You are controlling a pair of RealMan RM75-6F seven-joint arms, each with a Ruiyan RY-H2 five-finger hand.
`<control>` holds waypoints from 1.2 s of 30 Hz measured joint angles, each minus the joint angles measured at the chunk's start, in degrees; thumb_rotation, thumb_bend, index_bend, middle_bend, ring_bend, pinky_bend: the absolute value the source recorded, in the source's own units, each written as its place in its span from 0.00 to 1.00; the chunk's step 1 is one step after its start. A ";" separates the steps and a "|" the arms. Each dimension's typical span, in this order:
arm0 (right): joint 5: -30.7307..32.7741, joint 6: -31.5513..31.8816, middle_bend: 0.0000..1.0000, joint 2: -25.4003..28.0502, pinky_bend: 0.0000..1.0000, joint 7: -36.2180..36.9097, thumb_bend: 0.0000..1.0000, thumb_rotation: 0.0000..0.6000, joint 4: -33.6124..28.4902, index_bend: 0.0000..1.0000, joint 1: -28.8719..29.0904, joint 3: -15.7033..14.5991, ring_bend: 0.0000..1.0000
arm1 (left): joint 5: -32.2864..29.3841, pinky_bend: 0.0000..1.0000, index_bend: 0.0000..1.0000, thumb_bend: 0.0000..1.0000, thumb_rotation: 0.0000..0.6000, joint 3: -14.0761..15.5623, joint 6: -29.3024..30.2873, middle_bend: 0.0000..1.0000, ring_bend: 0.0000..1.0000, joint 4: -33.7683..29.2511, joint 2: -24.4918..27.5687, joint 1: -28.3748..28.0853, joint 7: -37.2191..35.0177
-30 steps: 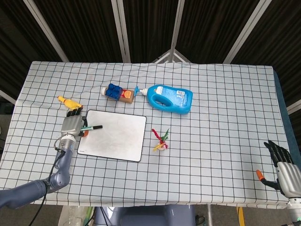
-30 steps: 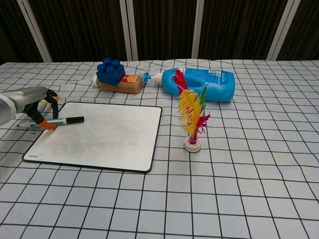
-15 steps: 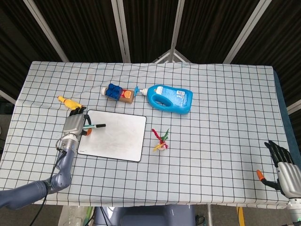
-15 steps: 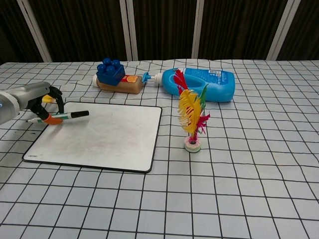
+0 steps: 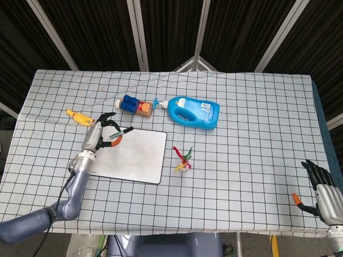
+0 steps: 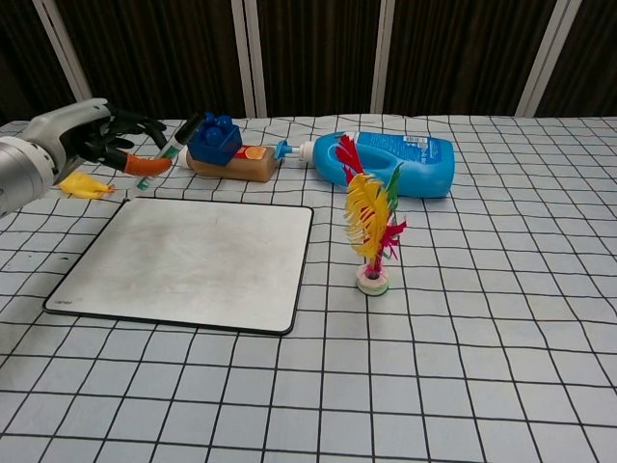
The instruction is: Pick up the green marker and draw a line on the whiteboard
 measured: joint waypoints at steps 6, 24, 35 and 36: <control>0.06 -0.15 0.00 -0.03 0.00 0.10 0.35 1.00 0.09 0.00 0.06 0.05 0.00 | 5.74 0.00 0.66 0.58 1.00 0.18 -2.78 0.13 0.00 1.04 -2.18 0.22 -12.43; -0.01 -0.12 0.00 -0.10 0.00 0.45 0.35 1.00 0.26 0.00 0.01 0.06 0.00 | 9.92 0.00 0.67 0.56 1.00 2.15 -5.56 0.14 0.00 6.94 -7.81 -2.13 -21.00; -0.02 -0.11 0.00 -0.13 0.00 0.56 0.35 1.00 0.33 0.00 -0.07 0.00 0.00 | 9.95 0.00 0.68 0.55 1.00 2.67 -6.27 0.14 0.00 9.75 -9.56 -2.88 -22.00; -0.03 -0.11 0.00 -0.13 0.00 0.56 0.35 1.00 0.30 0.00 -0.08 0.00 0.00 | 9.94 0.00 0.68 0.55 1.00 2.65 -6.33 0.15 0.00 9.97 -9.65 -2.96 -22.09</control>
